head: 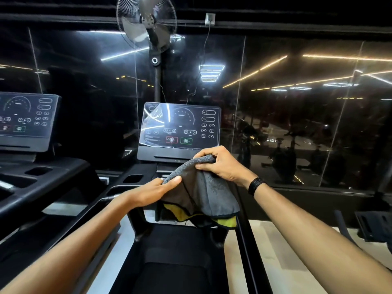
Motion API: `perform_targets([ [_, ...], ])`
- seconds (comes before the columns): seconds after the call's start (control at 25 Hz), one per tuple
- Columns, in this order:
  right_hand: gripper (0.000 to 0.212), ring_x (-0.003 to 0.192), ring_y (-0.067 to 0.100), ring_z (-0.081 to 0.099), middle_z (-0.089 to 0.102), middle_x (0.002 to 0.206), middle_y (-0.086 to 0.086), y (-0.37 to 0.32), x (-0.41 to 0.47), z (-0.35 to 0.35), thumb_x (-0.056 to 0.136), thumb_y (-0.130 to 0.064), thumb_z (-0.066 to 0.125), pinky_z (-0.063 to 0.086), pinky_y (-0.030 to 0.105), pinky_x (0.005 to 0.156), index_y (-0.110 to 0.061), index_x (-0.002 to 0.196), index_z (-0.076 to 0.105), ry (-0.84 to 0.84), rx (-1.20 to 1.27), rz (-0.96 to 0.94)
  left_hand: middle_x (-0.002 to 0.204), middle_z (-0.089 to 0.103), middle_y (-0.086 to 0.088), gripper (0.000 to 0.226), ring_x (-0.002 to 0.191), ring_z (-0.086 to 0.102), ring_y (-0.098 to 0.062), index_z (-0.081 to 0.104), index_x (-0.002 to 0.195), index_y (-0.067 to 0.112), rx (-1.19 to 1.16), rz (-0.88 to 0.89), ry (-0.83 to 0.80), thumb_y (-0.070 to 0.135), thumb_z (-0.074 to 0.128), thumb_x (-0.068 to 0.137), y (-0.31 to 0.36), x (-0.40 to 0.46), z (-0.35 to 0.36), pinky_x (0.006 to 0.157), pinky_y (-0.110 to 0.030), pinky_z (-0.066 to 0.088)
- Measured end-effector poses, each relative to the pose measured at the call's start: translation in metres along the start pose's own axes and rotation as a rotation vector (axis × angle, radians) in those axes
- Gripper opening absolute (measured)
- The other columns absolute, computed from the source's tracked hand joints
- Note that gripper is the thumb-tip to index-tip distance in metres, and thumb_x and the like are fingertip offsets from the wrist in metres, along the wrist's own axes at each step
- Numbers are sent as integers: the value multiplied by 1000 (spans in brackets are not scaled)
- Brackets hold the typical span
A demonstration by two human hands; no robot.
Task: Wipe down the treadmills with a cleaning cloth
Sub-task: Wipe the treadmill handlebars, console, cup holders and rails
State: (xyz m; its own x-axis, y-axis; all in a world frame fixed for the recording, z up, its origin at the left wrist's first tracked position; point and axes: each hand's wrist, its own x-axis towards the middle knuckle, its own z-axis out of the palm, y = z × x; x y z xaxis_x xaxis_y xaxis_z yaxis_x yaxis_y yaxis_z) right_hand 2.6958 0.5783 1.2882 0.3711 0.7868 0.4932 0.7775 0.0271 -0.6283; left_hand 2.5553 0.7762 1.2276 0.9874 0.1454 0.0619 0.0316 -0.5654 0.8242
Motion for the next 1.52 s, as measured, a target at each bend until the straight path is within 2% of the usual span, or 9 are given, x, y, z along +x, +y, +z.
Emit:
perform_targets([
  [0.12,14,79,-1,60,71,87,-1,3,2,-2,85,3,74,45,14,76,-5,97,76,-77,-59,-7,74,71,26,41,76,66,12,76,70,46,43,-16,-62,60,45,93,1,-8,1,66,-1,44],
  [0.32,15,76,7,58,70,83,1,25,-9,4,82,-8,79,48,26,72,-12,96,78,-311,-481,87,79,43,3,45,74,43,-9,43,75,15,506,-39,93,51,60,94,-20,2,-14,68,-24,39],
  [0.44,17,73,9,58,63,89,0,38,-22,23,80,-19,83,43,23,61,-17,95,74,-399,-582,195,86,40,5,47,86,39,-8,45,83,12,675,-24,47,55,59,93,-24,0,-9,79,-32,38],
  [0.6,35,92,23,57,47,106,2,46,-29,41,79,-29,85,40,27,72,-22,107,66,-493,-696,315,92,51,0,50,90,47,-16,58,86,3,777,38,71,52,64,91,-37,-1,0,75,-32,38],
  [0.84,35,53,10,42,45,57,-5,41,-30,49,77,-20,87,35,27,55,-15,69,53,-601,-519,353,69,64,-10,52,52,54,-12,51,51,15,687,89,212,50,80,77,-49,-5,-3,52,-26,40],
  [0.96,35,47,7,36,41,55,-5,41,-28,49,78,-16,85,32,22,47,-15,66,52,-508,-537,351,73,65,-13,51,58,57,-18,50,53,17,686,44,187,51,78,80,-51,-7,-3,52,-26,38],
  [1.2,27,60,15,44,51,67,5,38,-24,55,80,-12,82,40,27,58,5,92,65,-567,-543,380,89,59,-5,44,79,54,-19,61,88,2,626,-188,86,45,65,91,-60,-9,1,72,-35,43],
  [1.32,27,98,27,64,70,99,14,38,-23,62,84,-13,78,53,33,82,-3,109,72,-579,-559,349,90,51,0,29,91,56,-24,50,72,18,616,-234,58,34,65,90,-62,-12,-1,86,-40,46],
  [1.52,29,111,27,65,71,96,5,41,-18,73,82,-18,81,55,36,90,-13,110,75,-631,-524,322,56,40,2,47,59,41,-19,35,48,16,569,-148,131,13,73,77,-72,-14,-8,58,-33,31],
])
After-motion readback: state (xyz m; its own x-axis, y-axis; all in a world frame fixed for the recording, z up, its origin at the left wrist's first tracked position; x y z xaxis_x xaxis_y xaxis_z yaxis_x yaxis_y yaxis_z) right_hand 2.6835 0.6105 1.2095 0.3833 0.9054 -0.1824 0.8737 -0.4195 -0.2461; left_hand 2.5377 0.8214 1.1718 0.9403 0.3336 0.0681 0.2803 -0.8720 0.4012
